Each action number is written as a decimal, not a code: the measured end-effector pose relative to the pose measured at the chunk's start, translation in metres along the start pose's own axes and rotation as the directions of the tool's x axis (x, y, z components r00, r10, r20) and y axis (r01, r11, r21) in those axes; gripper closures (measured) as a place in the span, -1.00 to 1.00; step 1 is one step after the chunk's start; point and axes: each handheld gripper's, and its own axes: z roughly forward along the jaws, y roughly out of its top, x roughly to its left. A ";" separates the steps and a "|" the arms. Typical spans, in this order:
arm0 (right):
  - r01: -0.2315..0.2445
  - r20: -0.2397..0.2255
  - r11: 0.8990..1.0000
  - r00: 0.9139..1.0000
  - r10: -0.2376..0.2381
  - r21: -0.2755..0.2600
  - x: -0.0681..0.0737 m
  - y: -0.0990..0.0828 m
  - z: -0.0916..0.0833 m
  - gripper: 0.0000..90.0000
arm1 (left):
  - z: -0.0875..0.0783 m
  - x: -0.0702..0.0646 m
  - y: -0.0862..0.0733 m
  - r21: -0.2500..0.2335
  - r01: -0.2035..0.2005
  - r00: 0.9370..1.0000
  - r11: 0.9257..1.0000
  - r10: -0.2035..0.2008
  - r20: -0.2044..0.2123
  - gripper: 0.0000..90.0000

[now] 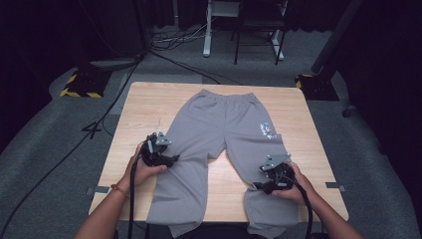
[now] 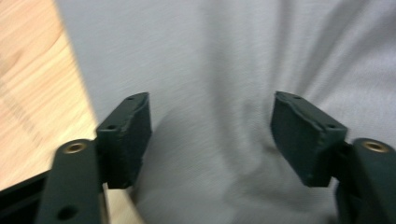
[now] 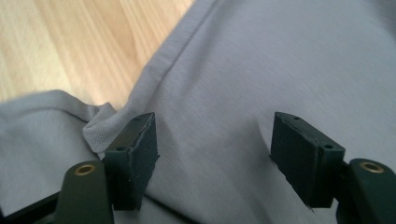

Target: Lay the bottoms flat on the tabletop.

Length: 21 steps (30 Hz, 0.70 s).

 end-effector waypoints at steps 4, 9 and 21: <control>-0.016 0.036 1.000 0.999 0.016 -0.024 0.007 -0.009 -0.013 -0.23 | -0.011 -0.029 -0.003 -0.002 -0.043 0.997 0.999 0.043 0.067 -0.43; -0.029 0.018 0.995 0.999 0.031 -0.091 0.022 -0.014 -0.034 -0.09 | -0.023 -0.080 -0.004 -0.041 -0.140 0.972 0.989 0.145 0.184 -0.39; 0.112 -0.152 0.993 0.983 -0.105 0.044 0.052 -0.029 -0.029 -0.12 | -0.047 -0.100 -0.045 0.028 -0.242 0.941 0.970 0.227 0.251 -0.32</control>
